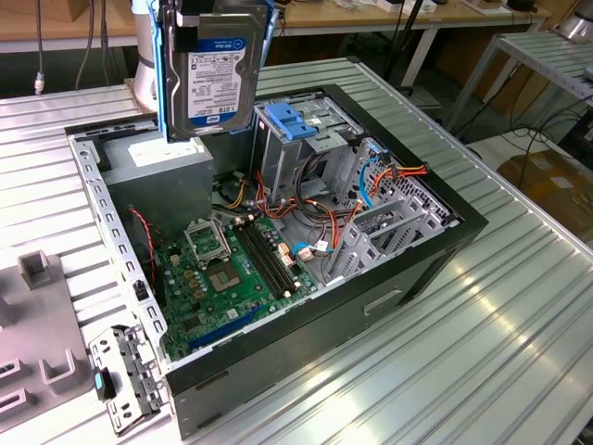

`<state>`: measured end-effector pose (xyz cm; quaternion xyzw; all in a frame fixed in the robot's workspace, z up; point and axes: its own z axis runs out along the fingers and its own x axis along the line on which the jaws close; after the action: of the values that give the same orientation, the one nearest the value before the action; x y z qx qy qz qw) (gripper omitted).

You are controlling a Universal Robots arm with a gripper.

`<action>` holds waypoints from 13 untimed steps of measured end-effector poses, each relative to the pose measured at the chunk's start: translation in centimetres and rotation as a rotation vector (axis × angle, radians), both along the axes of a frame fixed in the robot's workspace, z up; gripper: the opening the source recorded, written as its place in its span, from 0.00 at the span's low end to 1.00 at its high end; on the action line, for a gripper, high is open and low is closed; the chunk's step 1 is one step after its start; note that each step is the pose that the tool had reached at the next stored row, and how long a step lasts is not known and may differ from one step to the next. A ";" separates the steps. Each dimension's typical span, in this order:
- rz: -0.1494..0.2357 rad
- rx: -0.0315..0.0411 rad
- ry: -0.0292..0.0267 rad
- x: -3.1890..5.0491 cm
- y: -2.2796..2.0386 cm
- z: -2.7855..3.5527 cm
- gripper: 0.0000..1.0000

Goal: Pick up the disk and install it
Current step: 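Pick up the disk, then insert the disk into the insertion slot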

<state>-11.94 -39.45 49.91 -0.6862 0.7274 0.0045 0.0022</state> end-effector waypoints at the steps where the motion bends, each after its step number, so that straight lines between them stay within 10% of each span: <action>1: 0.000 0.0001 -0.0001 0.00 0.00 0.00 0.37; 13: 0.000 0.0000 0.0000 0.09 -0.47 0.00 0.37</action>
<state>-11.85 -39.92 49.91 -0.6861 0.7275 0.0045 0.0022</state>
